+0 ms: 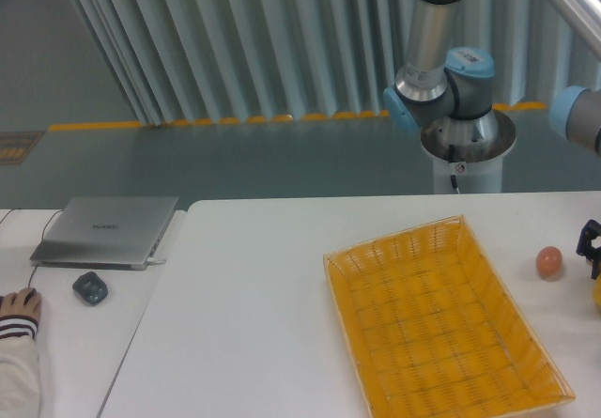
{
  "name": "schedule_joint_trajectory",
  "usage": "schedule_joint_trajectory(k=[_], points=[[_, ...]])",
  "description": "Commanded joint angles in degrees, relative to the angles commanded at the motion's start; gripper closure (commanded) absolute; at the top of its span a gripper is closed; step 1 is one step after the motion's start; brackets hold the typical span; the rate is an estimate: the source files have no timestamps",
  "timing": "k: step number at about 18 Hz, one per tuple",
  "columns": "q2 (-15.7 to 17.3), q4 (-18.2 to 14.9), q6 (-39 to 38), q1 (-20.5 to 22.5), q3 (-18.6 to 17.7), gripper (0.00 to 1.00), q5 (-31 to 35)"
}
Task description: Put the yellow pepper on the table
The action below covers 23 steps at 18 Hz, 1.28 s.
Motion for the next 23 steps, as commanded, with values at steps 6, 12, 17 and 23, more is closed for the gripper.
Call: schedule_joint_trajectory(k=[6, 12, 17, 23], points=[[3.34, -0.88, 0.62, -2.98, 0.88, 0.00, -0.08], [5.36, -7.53, 2.18, -6.32, 4.21, 0.00, -0.97], [5.45, -11.95, 13.68, -6.15, 6.33, 0.00, -0.09], [5.45, -12.83, 35.74, -2.91, 6.68, 0.00, 0.35]])
